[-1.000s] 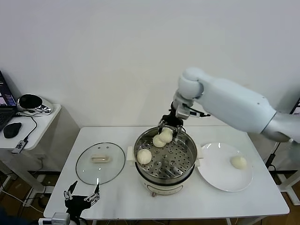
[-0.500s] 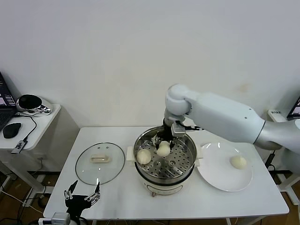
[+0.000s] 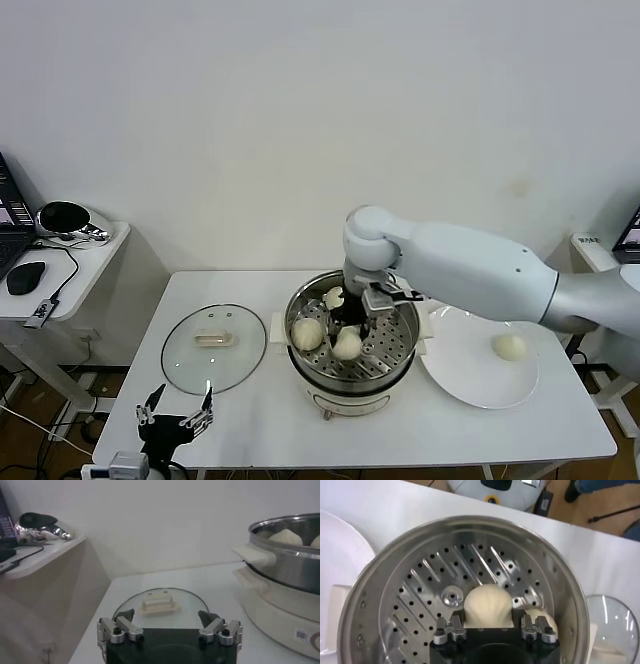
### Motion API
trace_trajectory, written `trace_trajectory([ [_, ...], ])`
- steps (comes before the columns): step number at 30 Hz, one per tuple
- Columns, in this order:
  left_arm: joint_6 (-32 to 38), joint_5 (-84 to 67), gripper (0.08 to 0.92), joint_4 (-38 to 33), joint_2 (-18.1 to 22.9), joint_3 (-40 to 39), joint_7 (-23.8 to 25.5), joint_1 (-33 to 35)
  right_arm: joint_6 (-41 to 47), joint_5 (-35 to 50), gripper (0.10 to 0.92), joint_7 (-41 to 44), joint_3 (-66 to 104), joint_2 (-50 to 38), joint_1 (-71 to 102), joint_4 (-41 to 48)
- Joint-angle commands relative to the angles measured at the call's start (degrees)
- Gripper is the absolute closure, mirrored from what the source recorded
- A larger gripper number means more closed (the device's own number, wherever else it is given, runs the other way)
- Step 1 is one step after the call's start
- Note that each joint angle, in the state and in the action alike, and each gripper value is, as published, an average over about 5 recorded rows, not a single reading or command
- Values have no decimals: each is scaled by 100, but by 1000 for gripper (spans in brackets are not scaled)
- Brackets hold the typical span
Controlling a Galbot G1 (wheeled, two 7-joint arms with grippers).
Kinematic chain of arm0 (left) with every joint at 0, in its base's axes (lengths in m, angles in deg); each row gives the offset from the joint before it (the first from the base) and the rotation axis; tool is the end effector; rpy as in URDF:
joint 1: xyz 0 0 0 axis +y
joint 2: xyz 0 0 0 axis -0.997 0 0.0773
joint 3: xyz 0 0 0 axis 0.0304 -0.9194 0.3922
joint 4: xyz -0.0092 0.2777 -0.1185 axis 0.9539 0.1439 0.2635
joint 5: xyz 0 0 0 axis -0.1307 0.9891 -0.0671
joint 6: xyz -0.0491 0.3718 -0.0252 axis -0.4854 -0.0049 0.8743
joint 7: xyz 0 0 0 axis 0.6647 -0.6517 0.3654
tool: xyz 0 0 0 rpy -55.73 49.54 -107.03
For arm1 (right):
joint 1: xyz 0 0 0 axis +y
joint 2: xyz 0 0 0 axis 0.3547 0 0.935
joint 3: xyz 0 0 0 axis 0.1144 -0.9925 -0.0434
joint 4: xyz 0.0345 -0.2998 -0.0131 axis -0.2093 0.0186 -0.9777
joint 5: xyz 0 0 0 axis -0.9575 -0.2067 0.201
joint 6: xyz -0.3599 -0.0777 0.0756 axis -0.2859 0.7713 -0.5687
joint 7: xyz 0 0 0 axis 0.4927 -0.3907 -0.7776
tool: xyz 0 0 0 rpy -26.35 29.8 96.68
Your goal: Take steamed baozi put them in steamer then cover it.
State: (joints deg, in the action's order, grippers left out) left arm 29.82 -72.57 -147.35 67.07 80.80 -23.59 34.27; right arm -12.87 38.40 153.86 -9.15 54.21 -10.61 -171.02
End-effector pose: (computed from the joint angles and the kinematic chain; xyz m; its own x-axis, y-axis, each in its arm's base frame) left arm 0.1814 0.0631 -0.2406 -0.9293 -0.0340 0.3678 0.0147 0.9916 0.1287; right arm 0.4604 0.1707 -0.0851 0.0526 -0.1069 0.9929 0.2354 -0.9649 -0.1163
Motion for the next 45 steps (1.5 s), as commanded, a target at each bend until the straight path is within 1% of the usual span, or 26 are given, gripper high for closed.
trace_trajectory([
  [1, -4, 5, 177, 30, 11, -12, 1, -10, 55, 78, 448, -5, -135, -172, 30, -379],
  [5, -5, 12, 177, 46, 28, -35, 2, -26, 111, 36, 448, -15, -136, -192, 80, -361],
  [7, -5, 17, 177, 54, 32, -41, 3, -29, 266, -17, 447, -54, -146, -222, 73, -401],
  [9, -5, 26, 177, 63, 35, -40, 18, -28, 488, -84, 428, -97, -142, -258, 51, -442],
  [13, -5, 63, 177, 71, 34, -48, 70, -9, 1132, -86, 331, -100, 35, -388, -77, -584],
  [15, -6, 72, 177, 67, 41, -55, 72, -11, 1583, 72, 272, -84, 182, -547, -195, -727],
  [17, -12, 74, 177, 57, 45, -58, 74, -17, 1989, 307, 230, -62, 330, -762, -349, -831],
  [20, -19, 74, 177, 56, 29, -61, 79, -21, 2535, 766, 206, -44, 536, -1135, -599, -772],
  [24, -22, 63, 177, 68, -11, -84, 90, -28, 3717, 1781, 203, -590, 520, -1850, -921, -451],
  [27, -18, 42, 177, 112, -61, -105, 99, -49, 4905, 2420, 203, -983, 390, -2570, -1006, -404],
  [29, -20, 32, 177, 159, -107, -114, 102, -75, 5732, 2691, 203, -1020, 439, -3037, -905, -426],
  [31, -31, 27, 177, 184, -160, -131, 113, -94, 6354, 2751, 203, -942, 621, -3420, -700, -382],
  [33, -43, 19, 177, 176, -200, -153, 134, -92, 6672, 2613, 203, -832, 875, -3658, -415, -243],
  [35, -52, 6, 177, 163, -213, -175, 162, -81, 6717, 2356, 203, -764, 1213, -3804, -35, -43],
  [40, -46, -22, 177, 230, -151, -221, 163, -37, 6423, 1442, 203, -668, 2557, -3953, 1395, 522],
  [45, -40, -16, 177, 222, -127, -258, 179, 86, 6107, 614, 203, -660, 3497, -3781, 2669, 914],
])
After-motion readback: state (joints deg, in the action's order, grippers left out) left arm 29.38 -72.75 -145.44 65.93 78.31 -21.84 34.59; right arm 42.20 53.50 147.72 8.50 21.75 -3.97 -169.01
